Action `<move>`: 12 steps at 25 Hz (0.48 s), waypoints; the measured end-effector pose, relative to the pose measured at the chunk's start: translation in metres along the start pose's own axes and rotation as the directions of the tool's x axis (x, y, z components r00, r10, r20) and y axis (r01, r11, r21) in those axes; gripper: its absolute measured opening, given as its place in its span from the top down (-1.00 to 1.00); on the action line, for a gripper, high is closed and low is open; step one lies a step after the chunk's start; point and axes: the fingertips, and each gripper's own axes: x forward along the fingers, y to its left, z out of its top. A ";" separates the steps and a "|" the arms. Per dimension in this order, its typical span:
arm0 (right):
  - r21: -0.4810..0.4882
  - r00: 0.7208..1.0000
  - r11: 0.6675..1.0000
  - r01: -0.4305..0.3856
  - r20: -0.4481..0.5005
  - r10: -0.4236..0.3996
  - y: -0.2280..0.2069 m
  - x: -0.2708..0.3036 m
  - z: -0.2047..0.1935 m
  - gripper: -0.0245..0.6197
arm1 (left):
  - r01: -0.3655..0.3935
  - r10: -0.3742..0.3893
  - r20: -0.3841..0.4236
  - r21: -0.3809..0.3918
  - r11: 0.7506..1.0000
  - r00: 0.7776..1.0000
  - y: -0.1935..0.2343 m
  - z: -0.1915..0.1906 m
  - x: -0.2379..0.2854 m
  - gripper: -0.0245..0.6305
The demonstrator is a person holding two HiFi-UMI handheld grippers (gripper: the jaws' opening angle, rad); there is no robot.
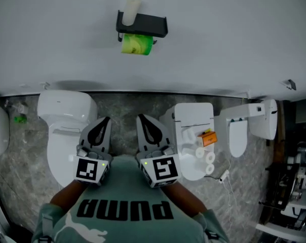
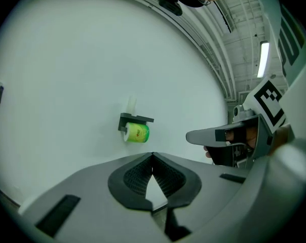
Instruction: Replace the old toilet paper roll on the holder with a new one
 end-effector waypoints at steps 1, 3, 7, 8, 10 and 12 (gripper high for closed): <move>-0.004 1.000 1.000 -0.010 0.005 0.010 -0.003 -0.006 0.000 0.90 | -0.009 0.009 0.000 0.005 1.000 1.000 -0.006 0.000 -0.001 0.92; -0.009 1.000 1.000 -0.024 0.014 0.024 -0.013 -0.021 -0.001 0.90 | -0.021 0.021 0.000 0.015 1.000 1.000 -0.026 -0.001 0.000 0.92; -0.001 0.999 0.999 -0.043 0.032 0.043 -0.047 -0.061 -0.008 0.90 | -0.043 0.043 -0.002 0.040 0.998 0.999 -0.080 -0.005 0.003 0.92; 0.006 0.998 0.999 -0.050 0.037 0.050 -0.056 -0.070 -0.011 0.90 | -0.053 0.054 -0.012 0.049 0.997 0.998 -0.092 -0.008 0.003 0.92; 0.022 0.997 0.997 -0.071 0.043 0.070 -0.071 -0.088 -0.018 0.90 | -0.077 0.080 -0.041 0.069 0.995 0.996 -0.114 -0.015 0.000 0.92; 0.038 0.994 0.994 -0.099 0.040 0.097 -0.082 -0.103 -0.028 0.90 | -0.126 0.129 -0.045 0.066 0.990 0.991 -0.131 -0.021 -0.004 0.92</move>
